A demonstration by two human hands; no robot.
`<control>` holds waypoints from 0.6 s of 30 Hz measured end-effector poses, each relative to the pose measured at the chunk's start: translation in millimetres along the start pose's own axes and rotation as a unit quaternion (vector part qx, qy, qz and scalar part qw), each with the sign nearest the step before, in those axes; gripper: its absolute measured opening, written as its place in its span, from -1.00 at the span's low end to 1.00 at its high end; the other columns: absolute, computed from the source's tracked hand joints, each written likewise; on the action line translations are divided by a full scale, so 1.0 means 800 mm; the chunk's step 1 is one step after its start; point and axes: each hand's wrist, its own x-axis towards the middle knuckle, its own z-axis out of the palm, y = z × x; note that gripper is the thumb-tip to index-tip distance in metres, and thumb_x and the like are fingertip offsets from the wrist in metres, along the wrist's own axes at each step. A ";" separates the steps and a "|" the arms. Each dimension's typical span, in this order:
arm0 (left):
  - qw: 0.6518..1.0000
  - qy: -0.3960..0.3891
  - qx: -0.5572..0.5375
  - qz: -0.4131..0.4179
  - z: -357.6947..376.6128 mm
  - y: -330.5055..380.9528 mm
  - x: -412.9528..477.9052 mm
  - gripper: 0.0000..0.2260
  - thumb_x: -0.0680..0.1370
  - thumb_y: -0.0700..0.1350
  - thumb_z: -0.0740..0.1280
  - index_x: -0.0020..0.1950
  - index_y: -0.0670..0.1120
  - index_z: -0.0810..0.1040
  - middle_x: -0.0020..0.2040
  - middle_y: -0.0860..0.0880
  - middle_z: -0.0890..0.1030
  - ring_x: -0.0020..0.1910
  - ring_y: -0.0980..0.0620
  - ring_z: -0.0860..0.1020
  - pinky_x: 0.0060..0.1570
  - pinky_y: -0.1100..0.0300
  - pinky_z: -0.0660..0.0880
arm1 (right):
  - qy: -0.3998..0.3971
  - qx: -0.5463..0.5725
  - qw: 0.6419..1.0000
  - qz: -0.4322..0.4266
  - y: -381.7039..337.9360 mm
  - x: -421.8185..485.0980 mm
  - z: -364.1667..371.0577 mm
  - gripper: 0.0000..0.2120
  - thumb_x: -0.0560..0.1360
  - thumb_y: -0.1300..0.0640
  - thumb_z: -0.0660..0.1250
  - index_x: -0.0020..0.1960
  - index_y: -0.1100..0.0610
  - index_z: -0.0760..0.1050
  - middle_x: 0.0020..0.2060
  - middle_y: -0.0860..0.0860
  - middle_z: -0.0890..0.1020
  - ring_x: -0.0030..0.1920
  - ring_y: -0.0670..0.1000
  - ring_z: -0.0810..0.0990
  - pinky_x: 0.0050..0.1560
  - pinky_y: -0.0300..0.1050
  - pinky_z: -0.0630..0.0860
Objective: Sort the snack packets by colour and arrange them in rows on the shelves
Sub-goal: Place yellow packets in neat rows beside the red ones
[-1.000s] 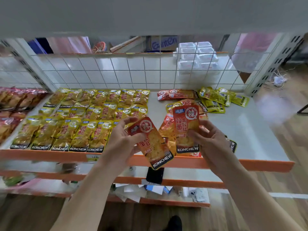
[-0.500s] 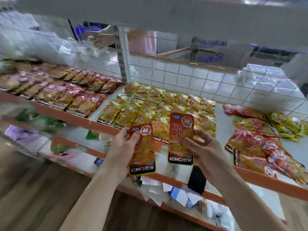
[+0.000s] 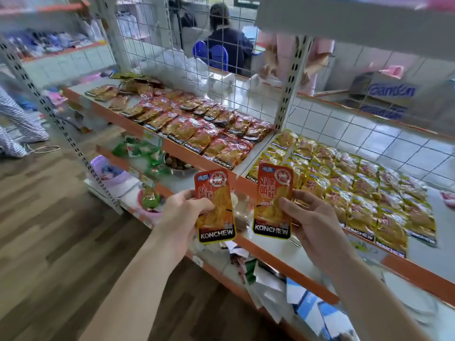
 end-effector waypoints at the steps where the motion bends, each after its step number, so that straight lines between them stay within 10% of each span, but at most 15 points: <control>1: 1.000 0.007 0.000 0.004 -0.010 0.002 0.002 -0.81 0.51 -0.36 0.35 0.09 -0.19 0.58 -0.08 -0.19 0.71 -0.09 -0.17 0.69 0.01 -0.08 0.61 | -0.004 -0.005 1.000 -0.001 0.001 0.001 0.010 -0.81 0.38 0.29 0.45 -0.02 0.17 0.57 -0.09 0.14 0.73 -0.11 0.12 0.70 -0.03 0.03 0.61; 18: 0.998 0.060 -0.026 0.020 -0.099 0.062 0.098 -0.84 0.51 -0.31 0.42 0.05 -0.12 0.60 -0.07 -0.12 0.73 -0.08 -0.11 0.71 -0.04 0.00 0.62 | -0.065 -0.020 0.998 0.006 0.019 0.101 0.138 -0.72 0.37 0.25 0.46 0.06 0.24 0.55 -0.16 0.10 0.72 -0.16 0.06 0.72 -0.21 -0.13 0.64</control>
